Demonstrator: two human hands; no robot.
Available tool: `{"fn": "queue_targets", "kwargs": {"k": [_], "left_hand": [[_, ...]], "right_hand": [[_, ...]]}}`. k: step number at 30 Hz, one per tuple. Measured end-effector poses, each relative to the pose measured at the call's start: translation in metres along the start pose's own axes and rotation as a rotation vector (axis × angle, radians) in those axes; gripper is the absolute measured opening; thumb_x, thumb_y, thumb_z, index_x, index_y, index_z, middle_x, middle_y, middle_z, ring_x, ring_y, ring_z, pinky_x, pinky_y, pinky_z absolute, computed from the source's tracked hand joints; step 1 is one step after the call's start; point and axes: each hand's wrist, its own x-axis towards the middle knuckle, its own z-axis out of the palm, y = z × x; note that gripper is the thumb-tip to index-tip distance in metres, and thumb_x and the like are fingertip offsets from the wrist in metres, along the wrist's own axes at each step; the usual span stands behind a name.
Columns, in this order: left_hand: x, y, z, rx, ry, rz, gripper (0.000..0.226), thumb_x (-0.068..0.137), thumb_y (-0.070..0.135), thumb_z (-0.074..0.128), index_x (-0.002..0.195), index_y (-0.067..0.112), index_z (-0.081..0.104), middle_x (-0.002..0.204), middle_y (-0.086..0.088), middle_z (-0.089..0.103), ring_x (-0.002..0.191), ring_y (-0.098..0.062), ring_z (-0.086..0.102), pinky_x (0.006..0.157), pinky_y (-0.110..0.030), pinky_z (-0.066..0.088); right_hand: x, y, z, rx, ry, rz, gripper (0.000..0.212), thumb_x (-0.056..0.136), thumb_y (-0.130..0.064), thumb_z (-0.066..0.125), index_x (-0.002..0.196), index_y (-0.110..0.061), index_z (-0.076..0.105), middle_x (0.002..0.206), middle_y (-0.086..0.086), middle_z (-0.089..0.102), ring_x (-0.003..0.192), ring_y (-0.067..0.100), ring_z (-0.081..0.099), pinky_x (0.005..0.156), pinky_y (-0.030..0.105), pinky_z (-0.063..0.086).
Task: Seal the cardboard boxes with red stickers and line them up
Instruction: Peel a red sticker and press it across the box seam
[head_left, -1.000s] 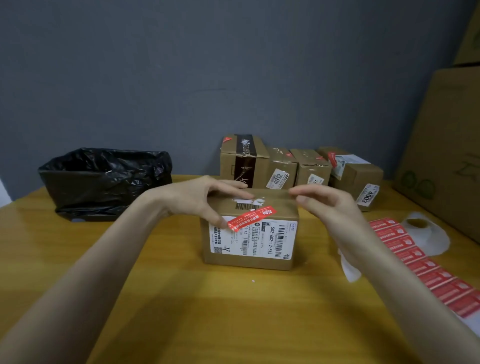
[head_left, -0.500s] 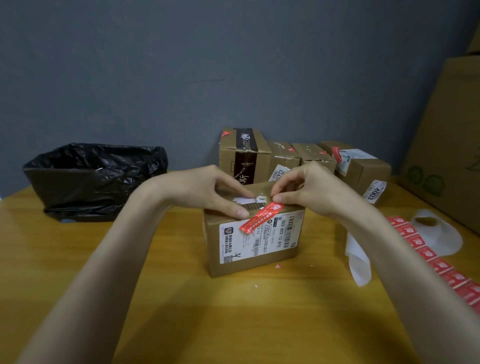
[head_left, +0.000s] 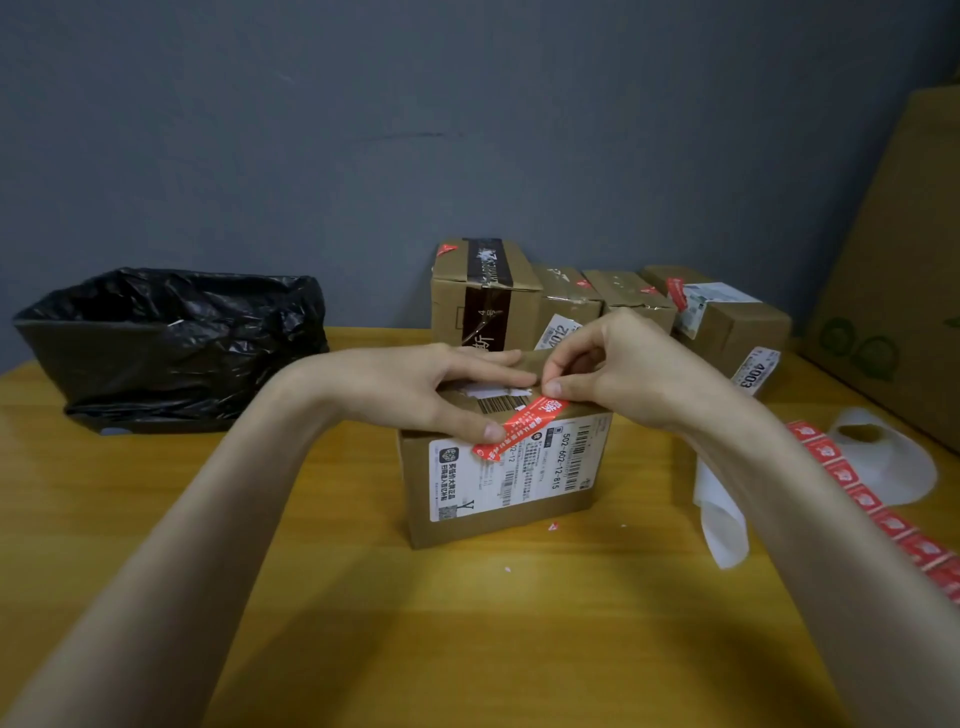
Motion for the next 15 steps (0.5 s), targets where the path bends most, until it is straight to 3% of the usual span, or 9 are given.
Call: {"fn": "queue_targets", "kwargs": {"k": [5,8,10,12,15], "left_hand": [[-0.003,0.006,0.0,-0.01,0.011,-0.021,0.066,0.076,0.048,0.059,0.137,0.048,0.033,0.154,0.022,0.011,0.128,0.011,0.02,0.086,0.003,0.031],[-0.011,0.002,-0.006,0.054,0.004,-0.132,0.083,0.064,0.058,0.063,0.138,0.055,0.026,0.154,0.02,0.009,0.138,0.0,0.017,0.104,-0.014,0.028],[-0.018,0.0,-0.011,0.113,-0.037,-0.225,0.098,0.06,0.055,0.072,0.14,0.055,0.017,0.148,0.021,0.02,0.136,-0.005,0.024,0.109,-0.024,0.027],[-0.022,-0.003,-0.013,0.151,-0.025,-0.213,0.097,0.066,0.044,0.079,0.139,0.057,0.017,0.135,0.022,0.03,0.124,-0.002,0.034,0.102,-0.02,0.033],[-0.033,-0.005,-0.021,0.129,0.067,-0.104,0.079,0.065,0.048,0.078,0.126,0.067,0.032,0.122,0.027,0.038,0.114,0.003,0.043,0.087,-0.016,0.043]], "right_hand": [[0.001,-0.002,0.001,-0.107,0.005,-0.019,0.016,0.083,-0.023,0.068,0.068,-0.028,0.064,0.071,-0.017,0.06,0.074,0.001,0.056,0.066,0.022,0.045],[0.001,0.001,0.0,-0.126,0.015,-0.041,0.009,0.084,-0.031,0.065,0.092,-0.028,0.062,0.087,-0.015,0.058,0.086,0.004,0.056,0.076,0.026,0.048],[0.0,0.003,-0.003,-0.122,-0.072,-0.032,0.04,0.083,-0.046,0.058,0.12,-0.032,0.053,0.102,-0.012,0.052,0.092,0.003,0.05,0.074,0.019,0.043],[-0.004,0.0,-0.01,-0.105,-0.197,-0.019,0.071,0.069,-0.062,0.054,0.134,-0.037,0.041,0.117,-0.012,0.042,0.103,0.003,0.042,0.077,0.013,0.038],[-0.01,-0.003,-0.019,-0.197,-0.339,-0.038,0.099,0.056,-0.062,0.066,0.142,-0.042,0.022,0.131,-0.021,0.029,0.115,0.001,0.026,0.097,0.023,0.033]]}}
